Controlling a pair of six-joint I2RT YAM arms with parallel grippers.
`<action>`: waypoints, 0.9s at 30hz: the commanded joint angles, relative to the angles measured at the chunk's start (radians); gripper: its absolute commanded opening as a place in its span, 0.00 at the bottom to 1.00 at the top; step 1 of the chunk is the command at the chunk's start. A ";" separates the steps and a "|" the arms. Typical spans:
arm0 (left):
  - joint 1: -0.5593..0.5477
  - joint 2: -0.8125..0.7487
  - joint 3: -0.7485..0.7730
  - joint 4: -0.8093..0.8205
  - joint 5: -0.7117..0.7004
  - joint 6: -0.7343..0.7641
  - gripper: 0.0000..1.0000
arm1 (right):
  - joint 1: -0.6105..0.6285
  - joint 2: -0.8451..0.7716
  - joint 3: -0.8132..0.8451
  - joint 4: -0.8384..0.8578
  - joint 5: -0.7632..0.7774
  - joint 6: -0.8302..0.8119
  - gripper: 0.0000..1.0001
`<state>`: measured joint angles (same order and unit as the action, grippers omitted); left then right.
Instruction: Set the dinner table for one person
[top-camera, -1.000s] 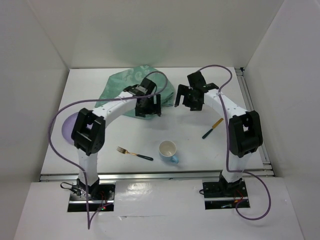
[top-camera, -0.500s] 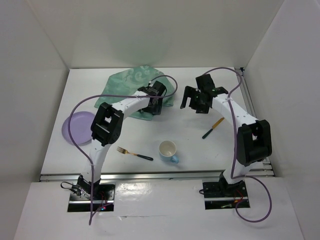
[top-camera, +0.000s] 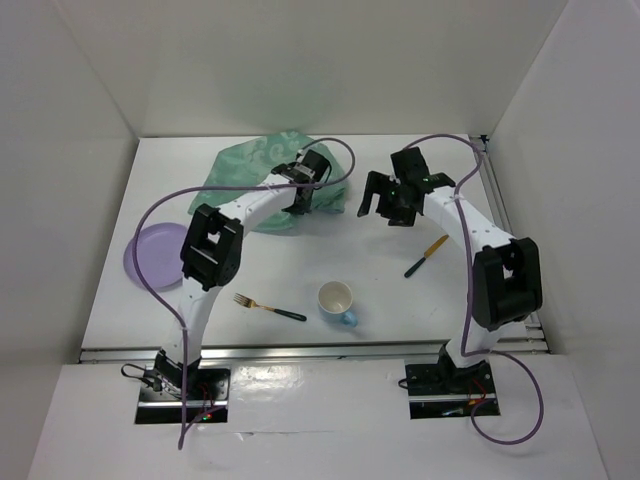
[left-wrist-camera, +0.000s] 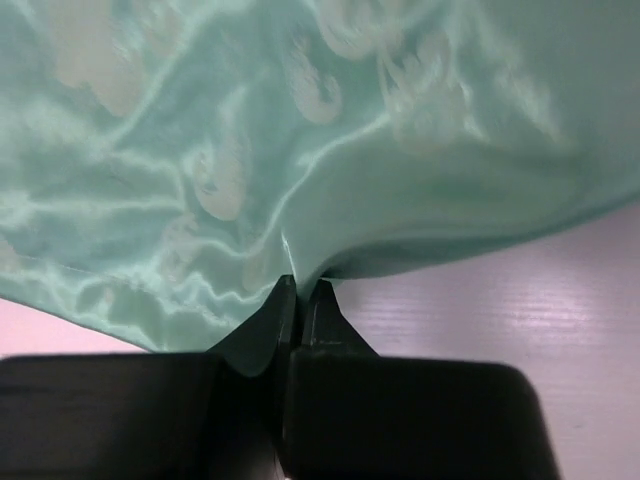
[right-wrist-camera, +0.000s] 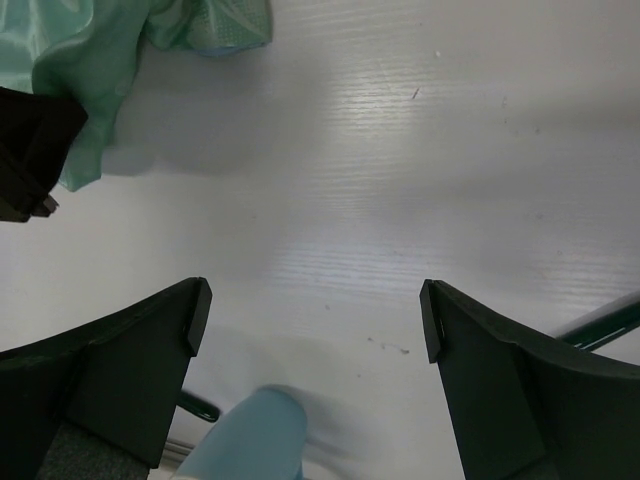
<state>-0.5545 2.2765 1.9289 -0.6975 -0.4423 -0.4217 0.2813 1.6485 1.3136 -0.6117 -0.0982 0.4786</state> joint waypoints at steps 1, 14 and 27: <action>0.041 -0.003 0.084 -0.040 0.011 0.011 0.00 | -0.005 0.058 0.047 0.073 -0.049 0.005 1.00; 0.145 -0.153 0.122 -0.069 0.113 0.031 0.00 | 0.062 0.397 0.298 0.168 -0.081 -0.052 1.00; 0.154 -0.215 0.176 -0.100 0.142 0.058 0.00 | 0.163 0.588 0.401 0.329 0.107 -0.048 1.00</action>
<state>-0.4019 2.1380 2.0686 -0.7856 -0.3138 -0.3908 0.4400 2.1998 1.6680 -0.3668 -0.1139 0.4164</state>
